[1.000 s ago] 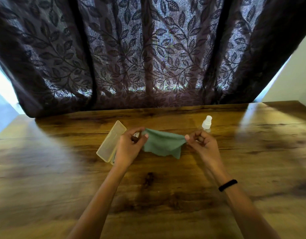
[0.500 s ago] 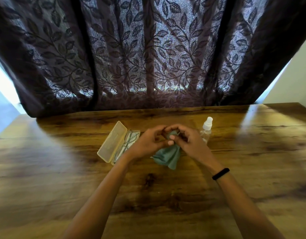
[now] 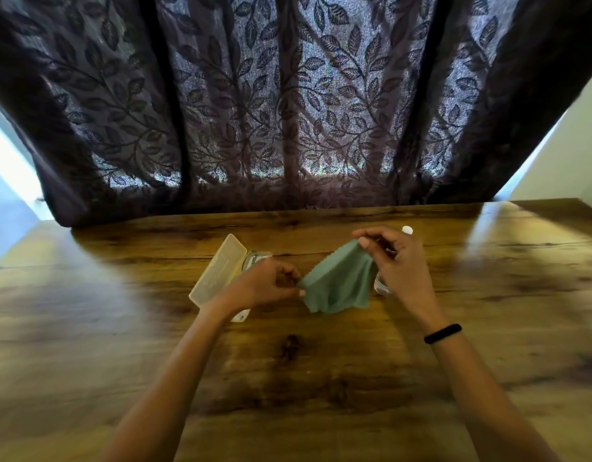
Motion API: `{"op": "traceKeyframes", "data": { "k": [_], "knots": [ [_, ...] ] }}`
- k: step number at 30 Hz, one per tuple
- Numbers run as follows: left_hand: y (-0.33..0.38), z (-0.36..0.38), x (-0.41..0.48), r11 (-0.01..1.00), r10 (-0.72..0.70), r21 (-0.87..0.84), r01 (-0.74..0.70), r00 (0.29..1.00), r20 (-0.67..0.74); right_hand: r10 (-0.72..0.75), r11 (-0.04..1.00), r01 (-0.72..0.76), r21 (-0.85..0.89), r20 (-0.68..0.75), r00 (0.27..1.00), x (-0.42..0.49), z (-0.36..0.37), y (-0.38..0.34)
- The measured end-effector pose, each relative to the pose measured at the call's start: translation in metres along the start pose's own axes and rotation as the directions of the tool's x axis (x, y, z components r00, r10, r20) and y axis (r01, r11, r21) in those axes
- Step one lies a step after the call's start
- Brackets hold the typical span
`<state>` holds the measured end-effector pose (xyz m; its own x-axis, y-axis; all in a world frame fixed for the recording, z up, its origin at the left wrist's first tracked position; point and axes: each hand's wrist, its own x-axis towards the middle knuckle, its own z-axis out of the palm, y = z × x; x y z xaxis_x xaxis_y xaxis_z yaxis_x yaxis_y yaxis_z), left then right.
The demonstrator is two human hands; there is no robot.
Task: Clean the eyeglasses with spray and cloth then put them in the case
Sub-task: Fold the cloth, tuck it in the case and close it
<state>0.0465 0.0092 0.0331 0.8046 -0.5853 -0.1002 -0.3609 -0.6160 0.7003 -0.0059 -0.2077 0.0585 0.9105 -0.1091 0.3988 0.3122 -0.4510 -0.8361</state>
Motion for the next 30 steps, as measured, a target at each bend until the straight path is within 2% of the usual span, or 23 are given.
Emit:
{"op": "traceKeyframes", "data": {
  "k": [6, 10, 14, 18, 20, 21, 24, 26, 30],
  "knots": [
    [-0.007, -0.013, -0.003, 1.000, -0.009, 0.007, 0.012, 0.969, -0.248, 0.008, 1.000, -0.009, -0.005, -0.082, 0.997, 0.002, 0.001, 0.004],
    [-0.007, -0.018, -0.003, 0.999, 0.041, 0.011, -0.039, 0.935, -0.352, 0.027, 1.000, -0.025, 0.018, -0.152, 0.988, 0.001, 0.001, 0.005],
    [-0.006, -0.026, -0.005, 0.997, 0.081, 0.032, -0.075, 0.855, -0.513, 0.127, 0.990, -0.115, 0.081, -0.167, 0.978, 0.003, -0.004, 0.010],
    [-0.002, -0.029, 0.000, 0.958, -0.058, -0.264, -0.113, 0.824, -0.563, 0.267, 0.929, -0.238, 0.283, -0.066, 0.961, 0.004, 0.002, 0.010],
    [0.002, -0.028, 0.005, 0.927, -0.084, -0.348, -0.142, 0.823, -0.561, 0.316, 0.888, -0.275, 0.369, -0.053, 0.947, 0.005, 0.006, 0.007],
    [0.004, -0.027, 0.006, 0.931, -0.065, -0.328, -0.160, 0.813, -0.579, 0.329, 0.876, -0.284, 0.389, -0.053, 0.943, 0.006, 0.007, 0.006],
    [0.005, -0.026, 0.004, 0.976, 0.091, -0.088, -0.199, 0.742, -0.664, 0.328, 0.874, -0.272, 0.403, -0.076, 0.941, 0.009, 0.008, 0.003],
    [0.000, -0.022, -0.004, 0.976, 0.182, 0.031, -0.216, 0.726, -0.663, 0.320, 0.882, -0.272, 0.384, -0.067, 0.945, 0.004, 0.006, 0.004],
    [-0.014, 0.005, -0.028, 0.974, 0.228, 0.136, -0.183, 0.824, -0.519, 0.333, 0.918, -0.337, 0.210, 0.053, 0.941, -0.027, -0.003, 0.025]
  ]
}}
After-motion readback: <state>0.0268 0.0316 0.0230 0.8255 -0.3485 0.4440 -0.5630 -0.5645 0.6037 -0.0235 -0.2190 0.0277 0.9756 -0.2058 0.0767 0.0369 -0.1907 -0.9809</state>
